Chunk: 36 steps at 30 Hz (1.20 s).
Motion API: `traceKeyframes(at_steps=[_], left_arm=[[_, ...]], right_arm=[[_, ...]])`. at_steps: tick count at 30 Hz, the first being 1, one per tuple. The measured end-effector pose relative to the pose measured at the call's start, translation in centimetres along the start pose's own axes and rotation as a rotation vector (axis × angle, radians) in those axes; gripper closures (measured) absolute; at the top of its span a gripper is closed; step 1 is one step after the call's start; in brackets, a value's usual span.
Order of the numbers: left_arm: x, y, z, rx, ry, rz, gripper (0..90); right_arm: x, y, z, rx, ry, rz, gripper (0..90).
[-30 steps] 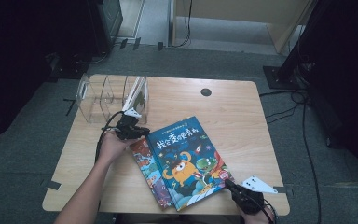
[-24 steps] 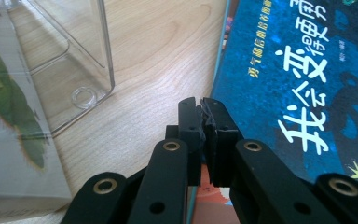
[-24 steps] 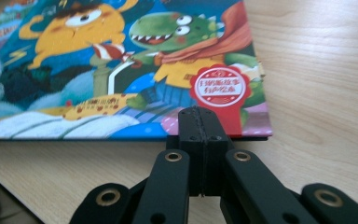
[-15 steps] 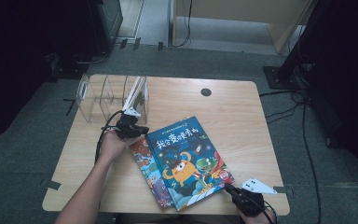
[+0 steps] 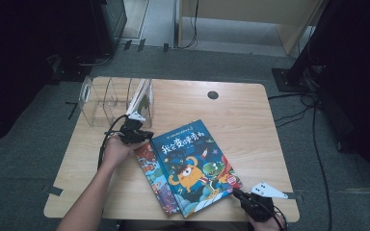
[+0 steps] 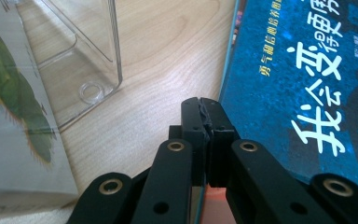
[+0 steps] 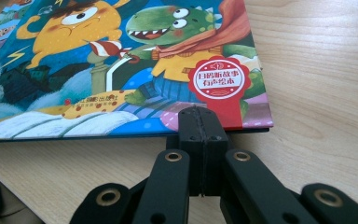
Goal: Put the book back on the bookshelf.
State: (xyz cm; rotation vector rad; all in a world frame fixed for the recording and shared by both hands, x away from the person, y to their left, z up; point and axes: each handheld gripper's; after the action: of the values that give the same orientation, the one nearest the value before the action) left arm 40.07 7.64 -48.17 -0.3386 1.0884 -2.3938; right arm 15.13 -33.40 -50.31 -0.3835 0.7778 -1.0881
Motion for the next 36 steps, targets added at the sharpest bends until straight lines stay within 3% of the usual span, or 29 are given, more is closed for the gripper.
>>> traceKeyframes(at_steps=[9,11,13,21,25,30,36], left_arm=[[0.4,-0.8,-0.8,-0.009,-0.021,-0.005,90.0],[0.3,-1.0,-1.2,0.0,-0.06,-0.024,90.0],[0.2,-1.2,-1.6,0.006,-0.074,-0.037,89.6],[0.7,-1.7,-2.3,-0.009,-0.068,-0.011,89.4],[0.9,-1.9,-2.6,-0.001,-0.084,-0.027,89.7],[1.9,-2.1,-2.6,-0.016,-0.054,-0.025,88.9],[2.4,-2.3,-2.8,-0.013,-0.055,-0.024,87.6]], right_arm=[[0.9,0.5,1.0,0.004,0.014,-0.008,90.0],[1.1,0.7,1.3,0.003,0.015,-0.012,90.0],[1.3,0.8,1.6,-0.002,0.017,-0.014,90.0],[2.3,1.7,3.0,-0.015,0.018,-0.005,90.0],[2.8,2.1,3.6,-0.021,0.027,0.006,90.0],[3.4,2.7,4.4,-0.046,0.015,-0.001,90.0],[3.7,3.3,5.2,-0.052,0.014,-0.001,90.0]])
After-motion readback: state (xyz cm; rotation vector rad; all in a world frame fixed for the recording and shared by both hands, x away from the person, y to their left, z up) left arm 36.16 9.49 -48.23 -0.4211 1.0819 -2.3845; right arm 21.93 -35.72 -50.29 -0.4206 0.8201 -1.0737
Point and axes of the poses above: each handheld gripper's, and its own axes: y roughly forward along the jaws, z roughly out of its top, x roughly to its right, and after that the axes turned 14 degrees about y, right-handed
